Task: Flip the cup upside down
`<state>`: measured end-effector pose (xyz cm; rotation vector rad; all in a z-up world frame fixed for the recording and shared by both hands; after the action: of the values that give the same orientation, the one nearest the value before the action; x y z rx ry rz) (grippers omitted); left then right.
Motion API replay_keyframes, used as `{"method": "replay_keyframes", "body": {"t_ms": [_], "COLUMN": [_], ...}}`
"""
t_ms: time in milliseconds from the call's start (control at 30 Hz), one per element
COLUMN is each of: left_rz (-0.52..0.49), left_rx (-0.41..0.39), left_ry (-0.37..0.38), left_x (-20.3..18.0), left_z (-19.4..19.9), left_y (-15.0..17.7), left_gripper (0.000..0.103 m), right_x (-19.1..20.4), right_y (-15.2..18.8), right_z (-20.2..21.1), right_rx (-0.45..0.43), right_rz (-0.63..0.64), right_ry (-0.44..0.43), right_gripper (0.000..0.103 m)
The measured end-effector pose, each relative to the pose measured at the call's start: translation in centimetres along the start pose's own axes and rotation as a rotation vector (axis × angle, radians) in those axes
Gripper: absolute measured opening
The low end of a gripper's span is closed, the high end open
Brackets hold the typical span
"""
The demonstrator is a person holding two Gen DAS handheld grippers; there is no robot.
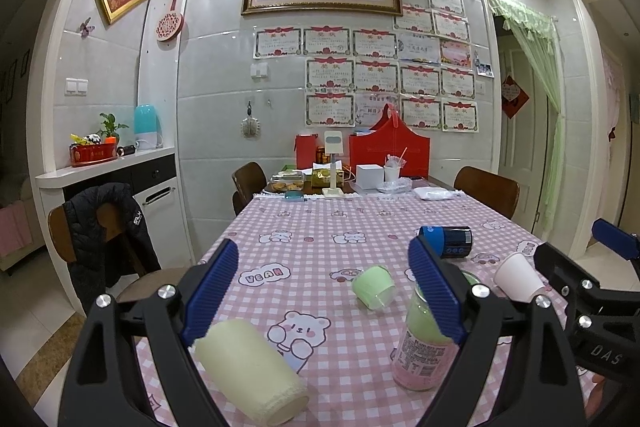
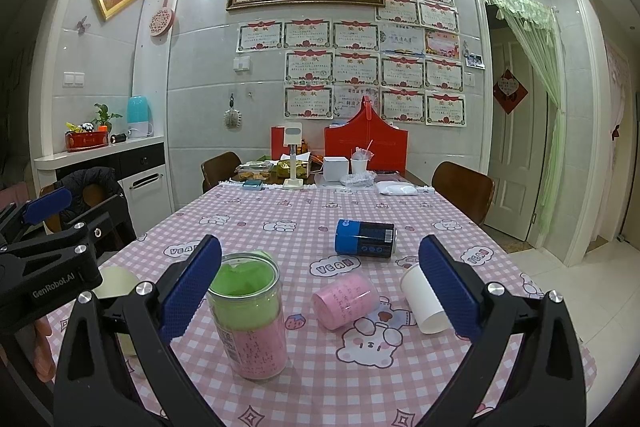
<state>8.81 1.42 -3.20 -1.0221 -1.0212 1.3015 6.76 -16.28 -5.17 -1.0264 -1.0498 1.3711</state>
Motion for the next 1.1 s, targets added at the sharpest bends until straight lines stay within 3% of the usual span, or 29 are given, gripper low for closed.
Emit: {"method": "replay_keyframes", "body": {"t_ms": [1100], "left_rz": [0.011], "left_rx": [0.013], "left_ry": [0.001], "left_x": [0.3], "left_z": [-1.7], "left_y": [0.2], "left_gripper": [0.086], "right_x": [0.5], "right_y": [-1.1], "right_z": [-0.7], "right_rx": [-0.024], "right_rz": [-0.047], "right_ry": [-0.003], "right_gripper": [0.095]}}
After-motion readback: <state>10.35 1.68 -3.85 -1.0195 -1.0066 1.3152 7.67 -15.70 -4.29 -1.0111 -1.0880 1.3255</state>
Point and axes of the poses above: each gripper's, at about its wrist camera, not at the fingertips, and z roughly against the way its jaws point, x to its left, y to its underside, the point moved 5 cm from there along -z, roughly the way its jaws point, and after that the axes turned 2 degrees about x, right-handed, at the moved point
